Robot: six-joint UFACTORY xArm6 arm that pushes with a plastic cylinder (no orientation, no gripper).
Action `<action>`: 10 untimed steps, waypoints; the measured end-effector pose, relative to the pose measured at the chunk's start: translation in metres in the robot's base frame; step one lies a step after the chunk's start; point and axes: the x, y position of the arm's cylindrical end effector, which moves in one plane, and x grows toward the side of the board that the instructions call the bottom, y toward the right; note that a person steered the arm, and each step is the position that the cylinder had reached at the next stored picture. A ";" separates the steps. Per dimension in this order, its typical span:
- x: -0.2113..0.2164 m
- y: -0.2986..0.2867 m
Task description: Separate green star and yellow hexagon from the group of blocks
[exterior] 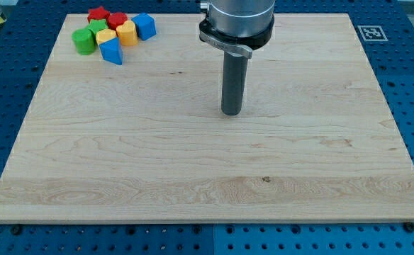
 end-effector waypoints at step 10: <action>-0.079 -0.339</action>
